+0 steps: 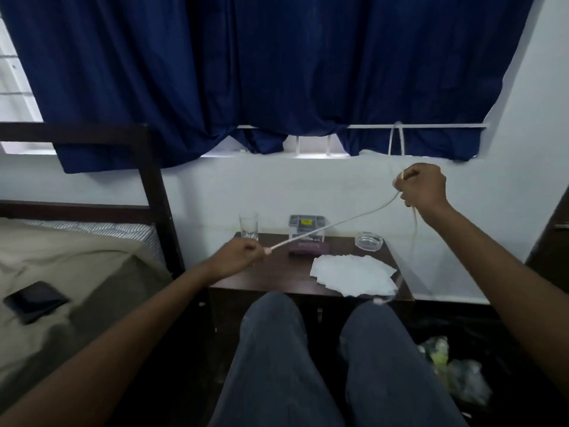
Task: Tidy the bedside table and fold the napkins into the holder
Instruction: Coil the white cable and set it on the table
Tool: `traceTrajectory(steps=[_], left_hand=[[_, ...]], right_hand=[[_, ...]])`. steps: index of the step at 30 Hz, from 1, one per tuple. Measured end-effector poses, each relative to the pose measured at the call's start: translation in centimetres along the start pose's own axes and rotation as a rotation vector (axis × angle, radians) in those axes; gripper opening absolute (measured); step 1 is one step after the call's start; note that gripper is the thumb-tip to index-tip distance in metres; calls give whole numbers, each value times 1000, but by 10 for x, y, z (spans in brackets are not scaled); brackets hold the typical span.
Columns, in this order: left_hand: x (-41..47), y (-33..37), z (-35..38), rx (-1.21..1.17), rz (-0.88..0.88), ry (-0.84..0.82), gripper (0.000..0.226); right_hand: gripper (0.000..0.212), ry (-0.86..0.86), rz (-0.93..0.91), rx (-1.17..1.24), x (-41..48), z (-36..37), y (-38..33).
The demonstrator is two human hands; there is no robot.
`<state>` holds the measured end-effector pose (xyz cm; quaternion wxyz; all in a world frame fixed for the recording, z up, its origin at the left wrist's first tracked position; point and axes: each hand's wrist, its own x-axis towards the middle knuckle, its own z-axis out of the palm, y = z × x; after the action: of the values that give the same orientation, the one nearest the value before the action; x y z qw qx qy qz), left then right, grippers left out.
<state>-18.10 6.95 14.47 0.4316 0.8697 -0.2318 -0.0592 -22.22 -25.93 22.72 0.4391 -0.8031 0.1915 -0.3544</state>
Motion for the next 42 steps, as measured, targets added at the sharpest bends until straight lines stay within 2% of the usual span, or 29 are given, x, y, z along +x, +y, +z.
traceTrajectory(steps=[1, 4, 8, 11, 14, 17, 19, 21, 24, 26, 28, 30, 32, 37, 42], left_hand=[[-7, 3, -4, -85, -22, 26, 27], [-20, 15, -15, -582, -118, 43, 29], [-46, 38, -25, -1151, -135, -184, 23], [-69, 46, -25, -1231, -59, -288, 42], [-87, 49, -18, -1173, -56, -239, 38], [-102, 50, -9, -1218, -92, -230, 24], [-109, 53, -3, -1261, -87, -254, 23], [-110, 55, 1, -1292, -79, -214, 24], [-111, 57, 3, -1310, -57, -104, 25], [-111, 56, 0, -1315, -48, -36, 27], [-110, 55, -4, -1332, -39, 13, 25], [-109, 54, -9, -1365, -23, 63, 17], [-107, 50, -15, -1372, 1, 131, 10], [-103, 32, -19, -1182, 60, 333, 16], [-100, 26, -12, -909, 35, 492, 13]], right_hand=[[3, -72, 27, -58, -11, -4, 2], [11, -415, 48, -262, -44, -10, 11], [28, -875, 51, -509, -102, -1, 22], [29, -1102, 51, -563, -146, 7, 27], [27, -1233, -20, -600, -177, 9, 28], [31, -1237, -224, -567, -193, 8, 26], [27, -1279, -138, -315, -202, 7, 24], [4, -1283, -17, -22, -211, 8, 19], [14, -1045, 54, 232, -218, 11, 18], [15, -842, -51, 174, -222, 15, 22], [19, -729, -270, -108, -223, 18, 31], [20, -744, -464, -368, -225, 20, 36], [21, -807, -553, -466, -229, 20, 34], [21, -875, -629, -483, -236, 11, 8], [18, -1006, -677, -329, -249, -3, -28]])
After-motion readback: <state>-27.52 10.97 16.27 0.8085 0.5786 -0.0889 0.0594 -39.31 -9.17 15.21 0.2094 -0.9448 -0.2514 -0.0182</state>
